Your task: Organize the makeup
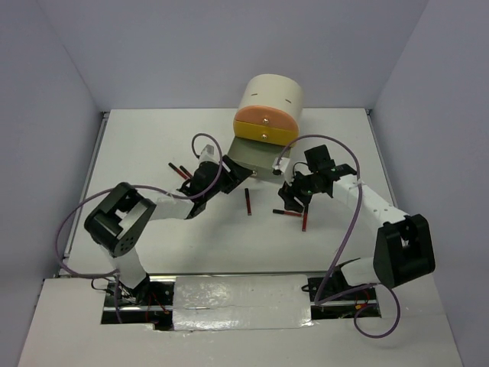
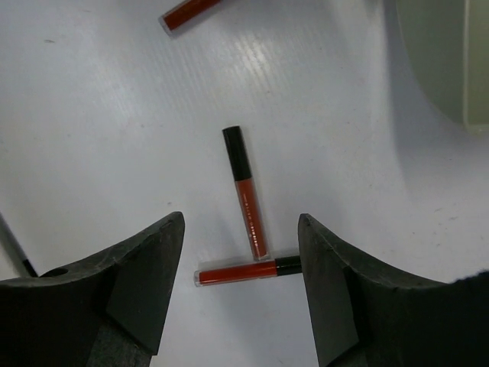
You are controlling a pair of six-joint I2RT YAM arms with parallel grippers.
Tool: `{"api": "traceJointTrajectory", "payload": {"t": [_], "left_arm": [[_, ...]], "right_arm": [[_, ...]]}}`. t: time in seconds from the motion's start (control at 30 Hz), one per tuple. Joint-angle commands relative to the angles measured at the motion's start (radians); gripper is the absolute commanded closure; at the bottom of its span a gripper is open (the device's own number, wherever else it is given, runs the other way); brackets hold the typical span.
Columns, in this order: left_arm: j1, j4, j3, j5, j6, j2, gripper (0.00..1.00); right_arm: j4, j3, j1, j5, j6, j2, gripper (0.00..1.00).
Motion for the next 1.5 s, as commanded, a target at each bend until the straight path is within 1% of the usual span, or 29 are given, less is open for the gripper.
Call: {"api": "traceJointTrajectory", "payload": {"t": [0.0,0.07,0.1,0.17,0.2,0.23,0.27,0.3,0.33,0.37,0.4,0.5,0.53,0.57,0.63,0.67,0.8,0.93,0.97,1.0,1.03,1.1,1.13,1.17,1.27,1.3,1.37,1.47], "left_arm": [[-0.004,-0.063,-0.07,-0.031,0.097,-0.122,0.3],[-0.004,-0.112,-0.098,-0.069,0.128,-0.199,0.31],[-0.004,-0.178,-0.118,-0.086,0.165,-0.225,0.33],[-0.004,-0.242,-0.136,-0.126,0.199,-0.306,0.35],[-0.004,-0.275,-0.156,-0.172,0.226,-0.334,0.39],[-0.004,-0.34,-0.167,-0.198,0.231,-0.395,0.42],[-0.004,-0.364,-0.182,-0.224,0.232,-0.429,0.44],[-0.002,-0.382,-0.213,-0.275,0.239,-0.461,0.51],[-0.002,-0.417,-0.227,-0.298,0.243,-0.528,0.54],[-0.002,-0.439,-0.239,-0.322,0.251,-0.563,0.57],[-0.001,-0.462,-0.254,-0.362,0.258,-0.592,0.57],[0.01,-0.555,-0.271,-0.404,0.288,-0.713,0.54],[0.015,-0.578,-0.274,-0.413,0.292,-0.73,0.51],[0.019,-0.626,-0.276,-0.419,0.297,-0.748,0.46],[0.03,-0.664,-0.286,-0.431,0.305,-0.799,0.45],[0.033,-0.696,-0.291,-0.438,0.305,-0.817,0.41],[0.048,-0.769,-0.339,-0.456,0.283,-0.9,0.39],[0.07,-0.821,-0.365,-0.455,0.266,-0.975,0.38],[0.071,-0.833,-0.365,-0.454,0.265,-0.983,0.37],[0.079,-0.865,-0.362,-0.458,0.262,-0.989,0.35],[0.084,-0.888,-0.351,-0.471,0.24,-0.989,0.31],[0.108,-0.945,-0.339,-0.473,0.232,-0.985,0.28],[0.117,-0.953,-0.326,-0.458,0.249,-0.98,0.28],[0.125,-0.959,-0.323,-0.448,0.255,-0.979,0.28],[0.163,-0.965,-0.319,-0.406,0.274,-0.968,0.27],[0.186,-0.967,-0.319,-0.393,0.277,-0.965,0.27],[0.208,-0.971,-0.322,-0.372,0.277,-0.954,0.27],[0.241,-0.974,-0.322,-0.344,0.274,-0.949,0.27]], "right_arm": [[0.08,-0.01,0.036,0.119,0.015,0.026,0.32],[0.085,-0.011,0.051,0.143,0.017,0.053,0.32],[0.094,-0.014,0.063,0.168,0.015,0.064,0.32],[0.102,-0.018,0.079,0.188,0.014,0.087,0.32],[0.1,-0.016,0.086,0.191,0.01,0.096,0.32],[0.103,-0.013,0.09,0.196,0.01,0.113,0.32],[0.103,-0.01,0.094,0.197,0.009,0.119,0.32],[0.103,-0.01,0.102,0.197,0.006,0.131,0.32],[0.105,-0.008,0.105,0.196,0.003,0.138,0.32],[0.108,-0.01,0.109,0.2,0.003,0.144,0.32],[0.111,-0.01,0.116,0.208,0.001,0.159,0.32],[0.11,-0.008,0.134,0.222,-0.003,0.188,0.33],[0.108,-0.007,0.136,0.22,-0.002,0.191,0.33],[0.113,-0.011,0.14,0.22,0.0,0.196,0.33],[0.113,-0.014,0.152,0.222,0.0,0.207,0.33],[0.116,-0.018,0.155,0.229,0.001,0.21,0.33],[0.143,-0.028,0.166,0.262,0.01,0.236,0.35],[0.16,-0.033,0.178,0.289,0.012,0.25,0.41],[0.169,-0.037,0.186,0.298,0.009,0.251,0.43],[0.174,-0.044,0.188,0.314,0.003,0.253,0.46],[0.182,-0.048,0.194,0.323,0.0,0.257,0.47],[0.186,-0.054,0.195,0.334,-0.009,0.262,0.51],[0.188,-0.056,0.198,0.334,-0.009,0.268,0.52],[0.185,-0.054,0.198,0.331,-0.011,0.271,0.58],[0.18,-0.048,0.198,0.321,-0.013,0.28,0.66],[0.174,-0.038,0.197,0.315,-0.014,0.285,0.72],[0.159,-0.027,0.198,0.306,-0.017,0.288,0.8],[0.146,-0.001,0.198,0.269,-0.026,0.264,0.84]]}}
